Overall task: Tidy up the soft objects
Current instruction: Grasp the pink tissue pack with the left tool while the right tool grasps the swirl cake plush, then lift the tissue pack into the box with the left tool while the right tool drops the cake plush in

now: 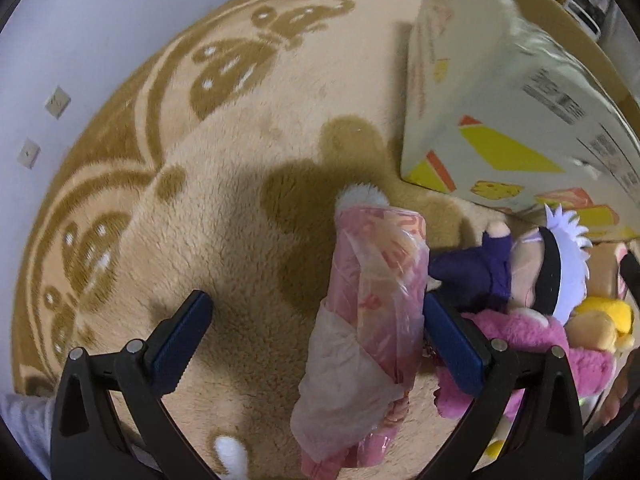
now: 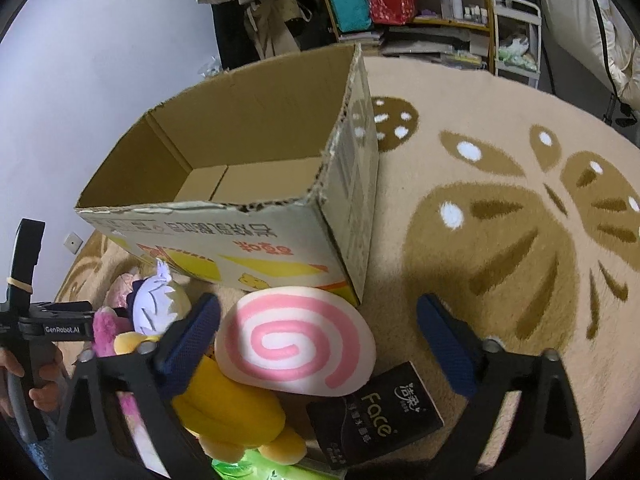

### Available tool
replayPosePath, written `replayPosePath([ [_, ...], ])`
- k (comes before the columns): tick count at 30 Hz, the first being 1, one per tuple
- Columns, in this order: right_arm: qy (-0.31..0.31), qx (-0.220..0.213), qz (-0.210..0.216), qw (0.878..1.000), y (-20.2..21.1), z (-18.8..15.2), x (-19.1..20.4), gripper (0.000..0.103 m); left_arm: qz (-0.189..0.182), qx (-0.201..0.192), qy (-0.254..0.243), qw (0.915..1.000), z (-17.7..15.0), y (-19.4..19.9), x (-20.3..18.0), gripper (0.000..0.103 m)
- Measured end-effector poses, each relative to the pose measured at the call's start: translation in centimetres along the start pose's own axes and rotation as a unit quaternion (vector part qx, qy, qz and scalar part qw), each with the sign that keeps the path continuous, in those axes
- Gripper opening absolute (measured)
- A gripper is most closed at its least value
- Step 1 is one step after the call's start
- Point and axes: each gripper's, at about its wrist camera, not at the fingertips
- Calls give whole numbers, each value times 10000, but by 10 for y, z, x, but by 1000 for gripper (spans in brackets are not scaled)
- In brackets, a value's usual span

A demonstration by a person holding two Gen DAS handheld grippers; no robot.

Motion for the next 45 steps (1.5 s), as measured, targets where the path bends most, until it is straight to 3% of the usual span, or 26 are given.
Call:
replayPosePath([
  [4, -65, 203, 218, 9995, -6, -1, -2, 92, 5, 23, 25, 10000, 1, -3, -1, 102],
  [7, -91, 301, 327, 9990, -9, -2, -1, 82, -41, 51, 102, 9999, -1, -3, -1, 98],
  [15, -28, 288, 316, 9991, -7, -4, 1, 69, -60, 50, 48, 10000, -5, 0, 1, 90],
  [21, 54, 292, 300, 9991, -7, -4, 3, 59, -20, 36, 61, 10000, -8, 6, -1, 75],
  [25, 20, 269, 297, 9992, -4, -4, 1, 59, 88, -31, 128, 9999, -11, 14, -2, 50],
  [39, -80, 106, 235, 9996, 9, -7, 0, 58, 207, -591, 79, 9980, -23, 42, -3, 43],
  [45, -115, -221, 202, 9995, 26, -7, 0, 58, 337, -1006, -41, 9943, -27, 63, -6, 42],
])
Point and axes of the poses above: each gripper's, at about its wrist camera, not at the fingertips, and y roughly against the way its jaws point, x to its left, z to its top, and after that the axes turned 5 degrees about -z, right-handed
